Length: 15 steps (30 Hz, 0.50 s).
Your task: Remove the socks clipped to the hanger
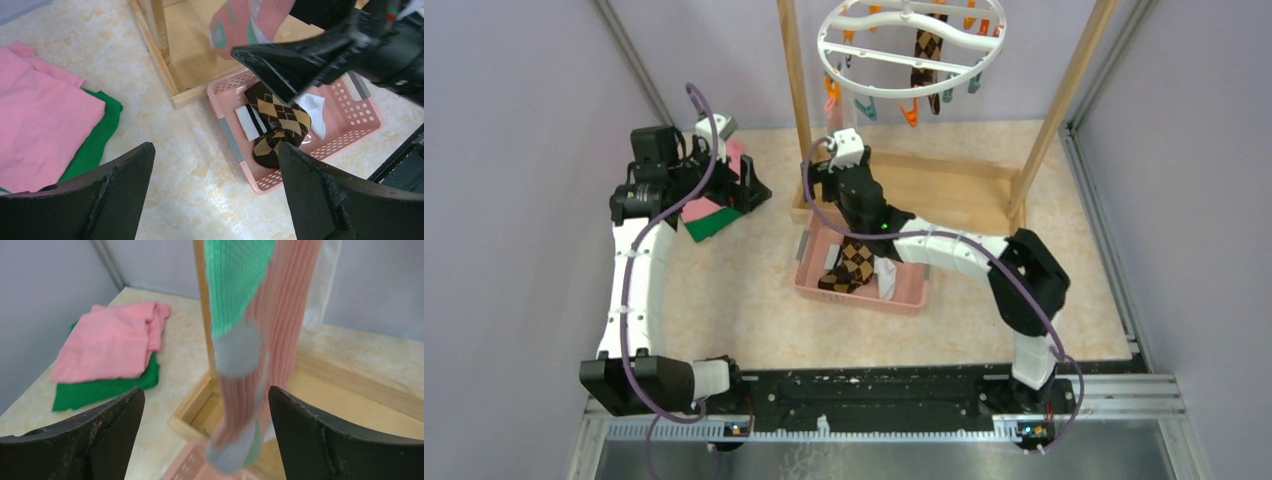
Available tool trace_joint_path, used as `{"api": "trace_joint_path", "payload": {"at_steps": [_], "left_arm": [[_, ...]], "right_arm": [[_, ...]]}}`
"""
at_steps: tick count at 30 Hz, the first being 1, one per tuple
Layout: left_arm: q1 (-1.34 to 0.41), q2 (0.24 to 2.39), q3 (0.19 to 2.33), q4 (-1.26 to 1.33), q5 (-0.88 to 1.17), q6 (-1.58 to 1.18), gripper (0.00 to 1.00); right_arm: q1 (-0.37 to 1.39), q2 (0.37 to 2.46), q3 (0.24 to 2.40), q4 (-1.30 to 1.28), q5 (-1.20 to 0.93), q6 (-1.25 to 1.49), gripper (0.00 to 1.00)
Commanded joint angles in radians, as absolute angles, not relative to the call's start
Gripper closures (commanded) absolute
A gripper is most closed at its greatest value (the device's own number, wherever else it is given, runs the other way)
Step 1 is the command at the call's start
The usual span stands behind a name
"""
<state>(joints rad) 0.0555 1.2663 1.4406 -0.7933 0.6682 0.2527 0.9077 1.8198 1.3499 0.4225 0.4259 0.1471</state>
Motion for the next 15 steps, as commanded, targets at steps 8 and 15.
{"api": "trace_joint_path", "payload": {"at_steps": [8,15], "left_arm": [[0.113,1.244,1.461,-0.782,0.792,0.243,0.01],[0.111,1.202,1.383,-0.694,0.863,0.212,0.15]], "right_arm": [[0.907,1.81,1.447,0.523,0.604,0.086,0.88],[0.849,1.573,1.239,0.487,0.384,0.239,1.0]]}}
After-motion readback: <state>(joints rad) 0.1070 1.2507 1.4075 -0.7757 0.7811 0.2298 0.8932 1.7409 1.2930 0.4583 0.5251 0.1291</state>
